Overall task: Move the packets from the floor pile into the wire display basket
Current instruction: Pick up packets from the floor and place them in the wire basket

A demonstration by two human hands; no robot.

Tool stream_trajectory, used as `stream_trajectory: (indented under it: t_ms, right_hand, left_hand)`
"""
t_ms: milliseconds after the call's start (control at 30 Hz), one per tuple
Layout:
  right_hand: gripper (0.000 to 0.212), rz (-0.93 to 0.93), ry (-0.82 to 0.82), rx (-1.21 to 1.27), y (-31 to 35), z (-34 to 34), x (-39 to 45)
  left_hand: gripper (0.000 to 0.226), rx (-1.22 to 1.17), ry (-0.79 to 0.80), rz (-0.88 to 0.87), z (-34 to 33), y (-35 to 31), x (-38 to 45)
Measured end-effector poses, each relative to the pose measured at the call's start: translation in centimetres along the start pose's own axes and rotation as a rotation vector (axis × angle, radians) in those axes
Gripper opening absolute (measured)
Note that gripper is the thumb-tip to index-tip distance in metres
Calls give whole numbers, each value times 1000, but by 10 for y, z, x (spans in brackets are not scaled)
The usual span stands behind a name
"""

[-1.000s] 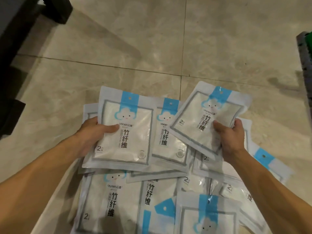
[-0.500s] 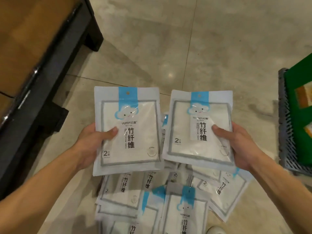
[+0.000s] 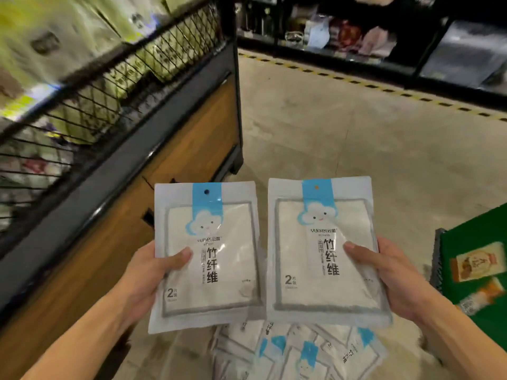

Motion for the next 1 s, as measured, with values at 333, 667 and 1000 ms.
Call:
stream_trajectory:
  t_ms: [333, 667, 1000]
  right_hand:
    - [29, 80, 122, -73, 164, -194, -120]
    - [34, 105, 343, -85, 225, -301, -193]
    - [38, 10, 720, -216, 216, -360, -231]
  left_hand:
    - [42, -41, -75, -186, 20, -146, -244]
    - [102, -89, -228, -370, 28, -175, -440]
    - [88, -270, -564, -448, -30, -90, -579]
Point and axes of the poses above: each hand's wrist, its own x-axis towards the middle knuckle, its own z-axis out of the back of the hand, y = z × x, the point moved 9 cm from there along x, towards the middle knuckle, and after that the axes turned 15 degrees about y, right-handed, at the moved point
